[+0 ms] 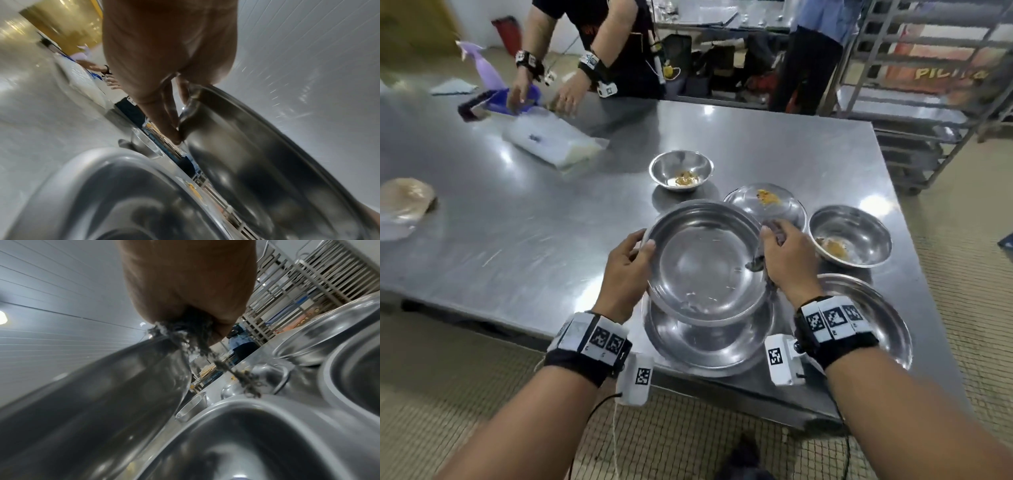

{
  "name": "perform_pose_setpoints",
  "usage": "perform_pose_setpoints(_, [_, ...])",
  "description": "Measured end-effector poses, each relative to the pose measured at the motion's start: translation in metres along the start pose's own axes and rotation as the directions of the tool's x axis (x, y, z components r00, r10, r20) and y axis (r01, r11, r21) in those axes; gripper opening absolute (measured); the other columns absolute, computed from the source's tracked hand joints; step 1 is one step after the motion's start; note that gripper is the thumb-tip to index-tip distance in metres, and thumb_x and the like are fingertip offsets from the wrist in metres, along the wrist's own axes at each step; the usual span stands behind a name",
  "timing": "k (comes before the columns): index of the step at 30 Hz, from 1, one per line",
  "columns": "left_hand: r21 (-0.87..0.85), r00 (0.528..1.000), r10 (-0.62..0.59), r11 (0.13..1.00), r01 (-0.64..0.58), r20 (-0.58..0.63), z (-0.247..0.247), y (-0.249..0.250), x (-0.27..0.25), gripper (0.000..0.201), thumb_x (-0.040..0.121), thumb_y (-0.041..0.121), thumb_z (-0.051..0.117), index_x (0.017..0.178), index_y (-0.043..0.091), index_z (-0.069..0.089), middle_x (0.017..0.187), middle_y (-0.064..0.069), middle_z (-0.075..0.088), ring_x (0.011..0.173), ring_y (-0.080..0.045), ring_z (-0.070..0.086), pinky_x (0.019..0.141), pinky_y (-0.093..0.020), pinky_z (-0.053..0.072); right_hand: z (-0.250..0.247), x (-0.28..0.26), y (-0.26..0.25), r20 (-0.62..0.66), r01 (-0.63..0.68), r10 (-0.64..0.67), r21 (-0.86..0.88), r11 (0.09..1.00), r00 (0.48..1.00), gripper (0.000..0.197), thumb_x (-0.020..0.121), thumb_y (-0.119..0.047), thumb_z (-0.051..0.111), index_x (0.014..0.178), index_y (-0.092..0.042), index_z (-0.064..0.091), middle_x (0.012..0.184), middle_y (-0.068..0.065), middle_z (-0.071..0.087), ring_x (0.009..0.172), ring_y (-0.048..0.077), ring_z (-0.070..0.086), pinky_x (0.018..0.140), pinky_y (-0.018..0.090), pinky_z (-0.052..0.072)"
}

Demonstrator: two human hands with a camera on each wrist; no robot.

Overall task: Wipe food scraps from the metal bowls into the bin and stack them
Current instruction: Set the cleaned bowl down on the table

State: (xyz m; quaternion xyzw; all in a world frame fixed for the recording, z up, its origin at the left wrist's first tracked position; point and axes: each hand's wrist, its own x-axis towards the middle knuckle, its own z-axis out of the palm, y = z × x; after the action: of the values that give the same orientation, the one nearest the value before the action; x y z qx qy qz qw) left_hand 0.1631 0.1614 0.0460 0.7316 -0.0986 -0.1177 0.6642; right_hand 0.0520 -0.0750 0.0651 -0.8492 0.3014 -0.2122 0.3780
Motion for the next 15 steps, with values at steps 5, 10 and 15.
perform_pose_setpoints(5, [0.037, 0.994, 0.049, 0.998, -0.046, -0.093, -0.015, 0.000, 0.027, 0.022, 0.108, 0.018, 0.056, 0.121, 0.029, 0.070, 0.103, -0.004, 0.080, 0.094, -0.020, 0.076, 0.083, -0.037, 0.061, 0.037, 0.044, -0.014, 0.142, 0.130, -0.135, 0.044, 0.991, 0.981, 0.028, 0.100, -0.037, 0.060, 0.121, -0.019, 0.066, 0.105, -0.002, 0.071, 0.099, 0.019, 0.065, 0.095, 0.039, 0.051])
perform_pose_setpoints(10, [0.147, 0.986, 0.080, 0.987, -0.059, -0.144, -0.039, -0.001, 0.049, 0.024, 0.110, 0.026, 0.054, 0.128, 0.038, 0.063, 0.117, -0.004, 0.074, 0.104, -0.024, 0.073, 0.085, -0.038, 0.060, 0.073, 0.073, -0.031, 0.197, 0.191, -0.208, 0.102, 0.976, 0.958, 0.027, 0.097, -0.034, 0.064, 0.121, -0.022, 0.066, 0.104, -0.002, 0.072, 0.098, 0.020, 0.066, 0.094, 0.046, 0.055])
perform_pose_setpoints(15, [0.169, 0.980, 0.070, 0.985, -0.039, -0.186, -0.068, -0.009, 0.072, 0.026, 0.108, 0.031, 0.056, 0.125, 0.049, 0.062, 0.119, -0.005, 0.074, 0.105, -0.030, 0.072, 0.087, -0.050, 0.062, 0.104, 0.092, -0.048, 0.270, 0.194, -0.228, 0.146, 0.970, 0.936, 0.032, 0.099, -0.031, 0.063, 0.129, -0.021, 0.064, 0.100, -0.012, 0.067, 0.095, 0.008, 0.063, 0.093, 0.030, 0.052])
